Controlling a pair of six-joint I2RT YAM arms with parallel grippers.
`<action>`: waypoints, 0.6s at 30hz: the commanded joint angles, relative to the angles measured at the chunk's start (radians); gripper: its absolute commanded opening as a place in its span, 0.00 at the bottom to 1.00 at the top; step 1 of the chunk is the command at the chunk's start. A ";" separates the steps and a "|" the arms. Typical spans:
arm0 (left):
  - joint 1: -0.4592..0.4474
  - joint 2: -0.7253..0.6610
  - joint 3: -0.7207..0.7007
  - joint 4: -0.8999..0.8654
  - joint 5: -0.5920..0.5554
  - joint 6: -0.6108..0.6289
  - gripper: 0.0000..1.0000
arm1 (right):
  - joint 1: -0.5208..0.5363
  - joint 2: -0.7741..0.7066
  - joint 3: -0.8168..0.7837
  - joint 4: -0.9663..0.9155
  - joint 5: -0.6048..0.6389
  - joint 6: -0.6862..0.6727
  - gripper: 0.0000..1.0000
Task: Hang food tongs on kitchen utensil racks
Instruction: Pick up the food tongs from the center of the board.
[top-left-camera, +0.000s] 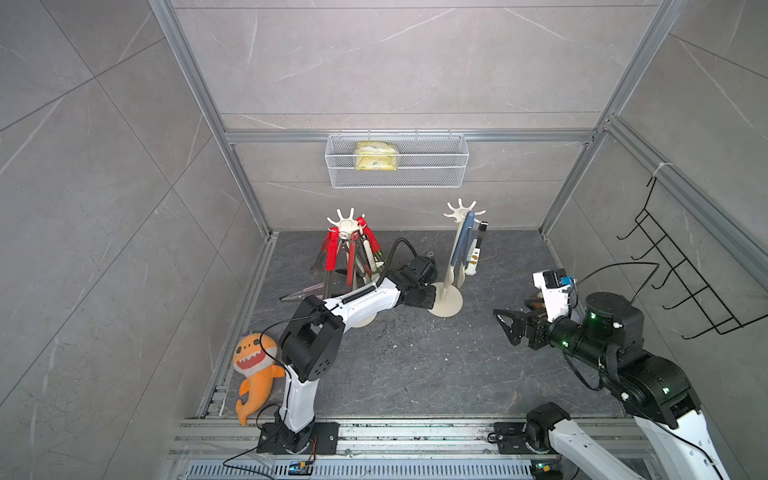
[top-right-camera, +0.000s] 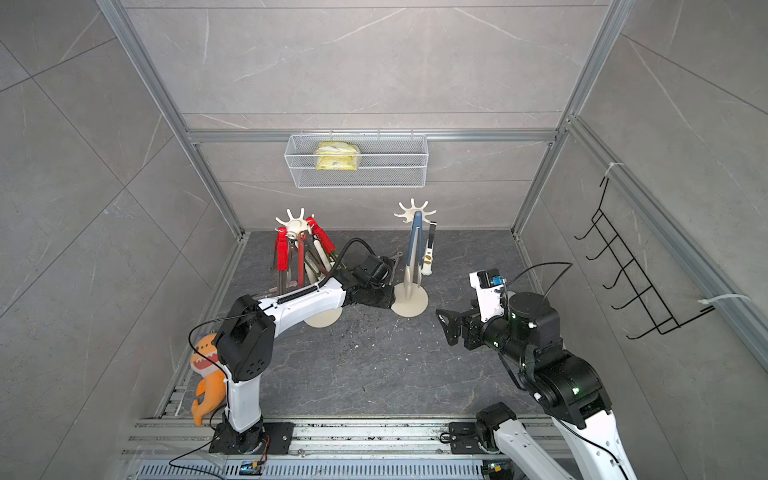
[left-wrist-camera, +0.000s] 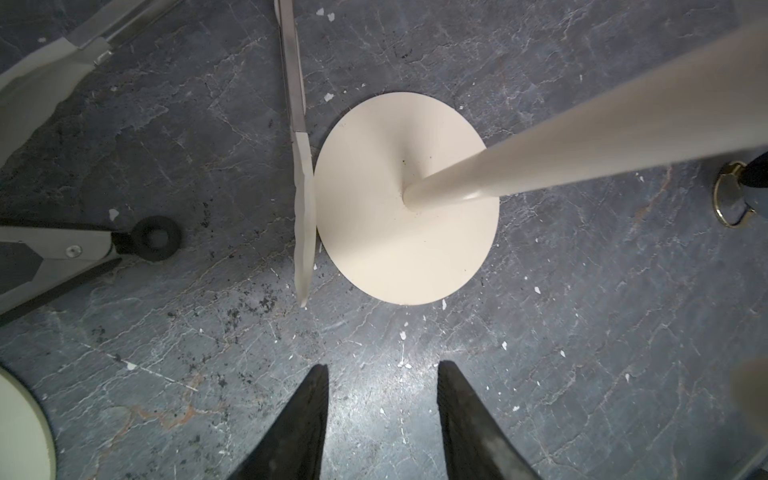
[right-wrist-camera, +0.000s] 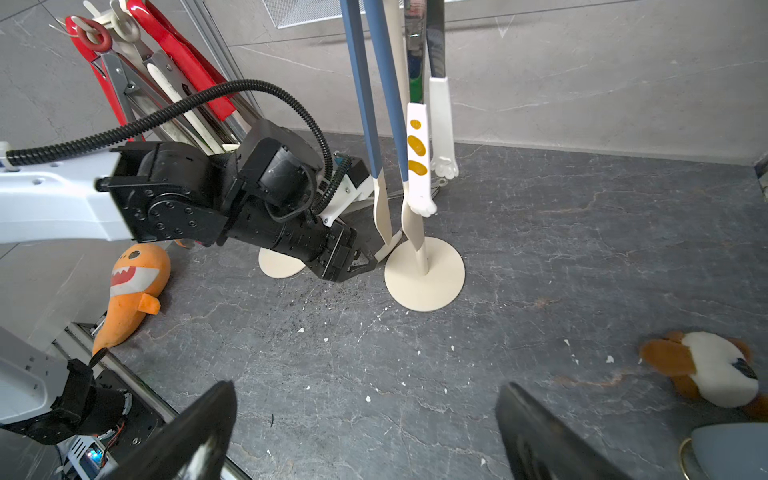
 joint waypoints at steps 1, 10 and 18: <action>0.019 0.034 0.051 -0.034 -0.033 0.008 0.43 | 0.006 -0.002 0.036 -0.024 -0.026 -0.020 1.00; 0.030 0.170 0.184 -0.099 -0.067 0.032 0.37 | 0.006 -0.008 0.035 -0.029 -0.045 -0.002 0.99; 0.038 0.232 0.229 -0.119 -0.088 0.035 0.30 | 0.005 -0.016 0.028 -0.027 -0.046 0.013 1.00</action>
